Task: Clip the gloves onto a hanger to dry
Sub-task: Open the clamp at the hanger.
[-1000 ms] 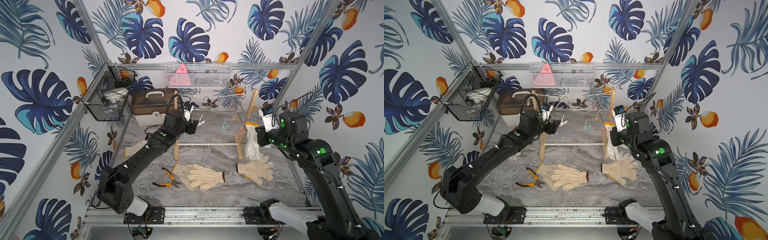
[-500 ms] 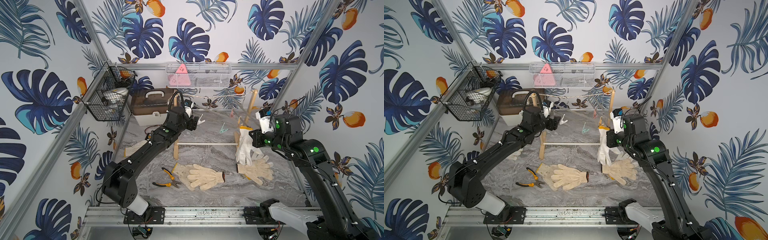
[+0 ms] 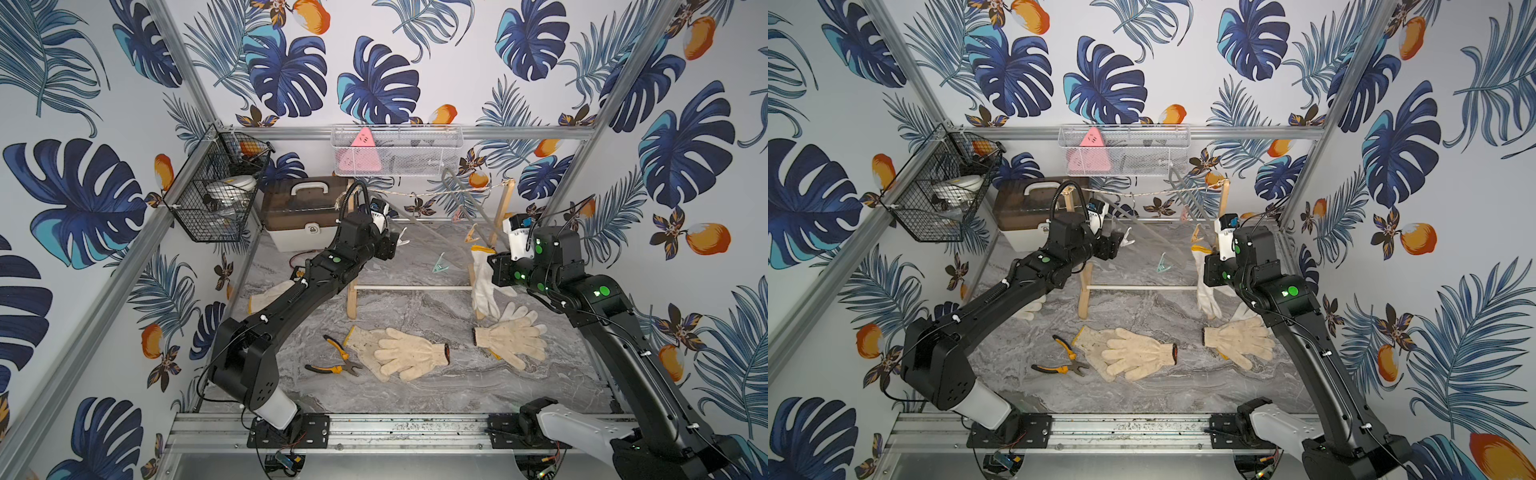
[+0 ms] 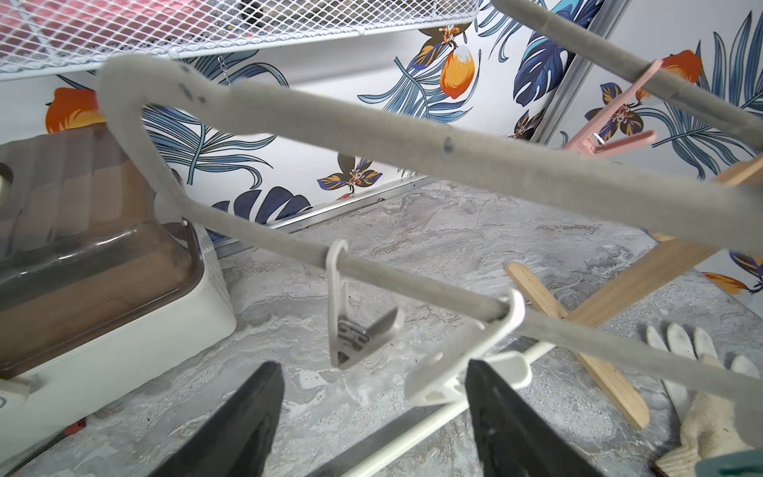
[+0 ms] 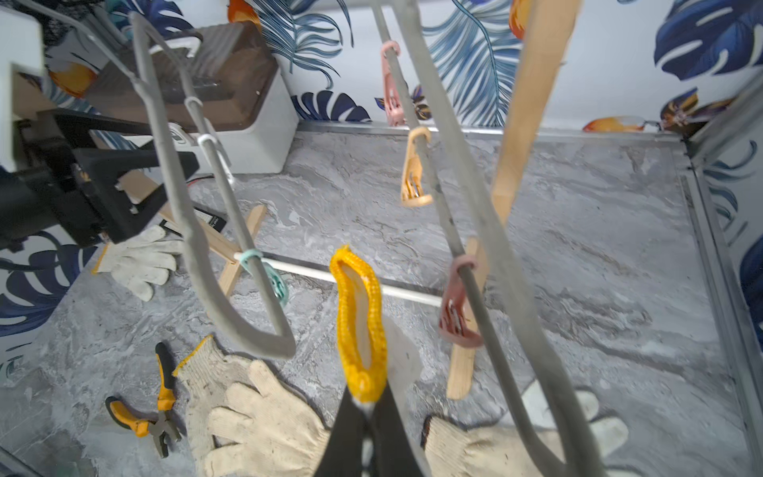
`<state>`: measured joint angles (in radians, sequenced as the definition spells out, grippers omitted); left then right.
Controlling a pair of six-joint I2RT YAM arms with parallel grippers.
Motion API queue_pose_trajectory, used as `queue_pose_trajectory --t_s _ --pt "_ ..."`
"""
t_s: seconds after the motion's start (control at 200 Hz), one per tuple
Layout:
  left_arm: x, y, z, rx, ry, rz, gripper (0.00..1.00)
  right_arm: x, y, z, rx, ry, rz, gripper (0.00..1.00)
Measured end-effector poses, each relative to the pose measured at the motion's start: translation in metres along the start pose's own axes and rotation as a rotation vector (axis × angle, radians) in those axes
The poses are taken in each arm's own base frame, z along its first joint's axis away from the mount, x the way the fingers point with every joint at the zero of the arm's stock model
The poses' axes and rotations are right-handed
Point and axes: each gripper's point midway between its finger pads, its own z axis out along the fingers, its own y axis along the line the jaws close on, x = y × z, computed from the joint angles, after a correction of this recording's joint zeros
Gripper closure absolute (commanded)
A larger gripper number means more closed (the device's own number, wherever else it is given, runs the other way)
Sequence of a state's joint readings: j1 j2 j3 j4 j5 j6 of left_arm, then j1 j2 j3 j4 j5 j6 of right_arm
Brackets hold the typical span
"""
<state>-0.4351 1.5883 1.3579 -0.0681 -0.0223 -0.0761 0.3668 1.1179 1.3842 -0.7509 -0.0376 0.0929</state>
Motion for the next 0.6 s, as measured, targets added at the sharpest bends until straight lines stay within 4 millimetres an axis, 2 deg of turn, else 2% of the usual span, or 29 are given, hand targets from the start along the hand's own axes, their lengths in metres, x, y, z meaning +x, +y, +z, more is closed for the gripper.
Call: queue_pose_trajectory --t_s 0.11,0.205,0.435,0.6 --pt "0.000 -0.001 -0.002 0.009 0.000 0.000 0.24 -0.013 0.007 0.002 -0.028 -0.042 -0.061 1.00" --pt "-0.001 -0.004 -0.005 0.026 -0.005 0.000 0.24 -0.023 0.013 0.013 -0.043 -0.046 -0.097 1.00" --pt "0.007 -0.008 -0.011 0.052 0.010 -0.005 0.24 -0.027 0.053 0.043 -0.087 -0.014 -0.207 1.00" --pt "0.005 -0.013 -0.021 0.081 0.003 -0.015 0.24 -0.026 0.043 0.064 0.004 0.005 -0.225 1.00"
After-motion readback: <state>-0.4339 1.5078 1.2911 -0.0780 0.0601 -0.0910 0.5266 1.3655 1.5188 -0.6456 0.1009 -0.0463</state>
